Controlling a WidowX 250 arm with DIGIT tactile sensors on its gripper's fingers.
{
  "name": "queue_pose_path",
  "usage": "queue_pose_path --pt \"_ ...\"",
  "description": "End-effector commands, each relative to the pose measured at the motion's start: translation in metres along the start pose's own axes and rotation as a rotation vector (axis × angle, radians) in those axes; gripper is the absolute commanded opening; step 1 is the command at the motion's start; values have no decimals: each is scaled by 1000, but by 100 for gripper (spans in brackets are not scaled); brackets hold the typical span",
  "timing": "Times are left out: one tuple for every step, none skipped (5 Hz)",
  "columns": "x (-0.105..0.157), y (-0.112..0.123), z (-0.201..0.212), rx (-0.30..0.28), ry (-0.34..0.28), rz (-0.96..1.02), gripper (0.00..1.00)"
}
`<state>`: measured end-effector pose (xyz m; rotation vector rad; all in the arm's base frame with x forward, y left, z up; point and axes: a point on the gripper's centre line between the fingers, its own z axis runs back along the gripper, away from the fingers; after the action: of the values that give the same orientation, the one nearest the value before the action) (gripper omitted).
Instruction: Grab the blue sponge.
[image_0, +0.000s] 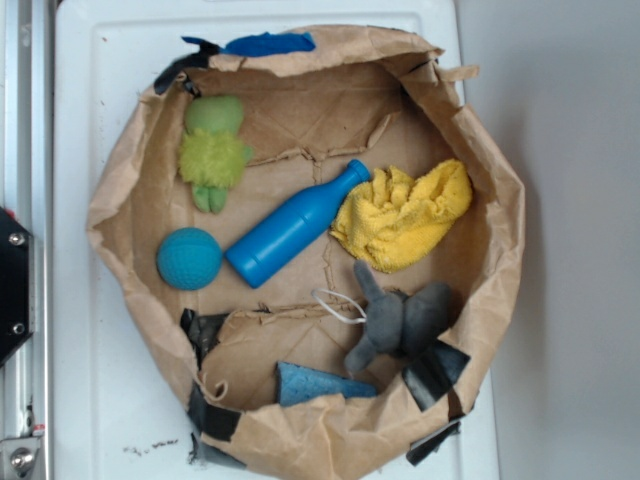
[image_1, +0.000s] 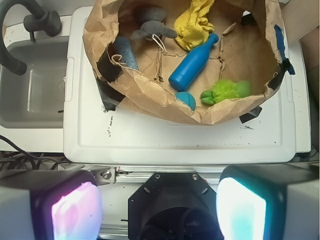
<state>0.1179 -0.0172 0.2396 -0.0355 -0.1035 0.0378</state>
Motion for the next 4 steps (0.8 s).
queue_pose_path --pt "0 0 0 0 0 0 100" --pt "51 5 2 -23 12 93 100" --pt "99 2 -10 -3 -3 174 100" --pt "134 9 -36 -28 23 144 100"
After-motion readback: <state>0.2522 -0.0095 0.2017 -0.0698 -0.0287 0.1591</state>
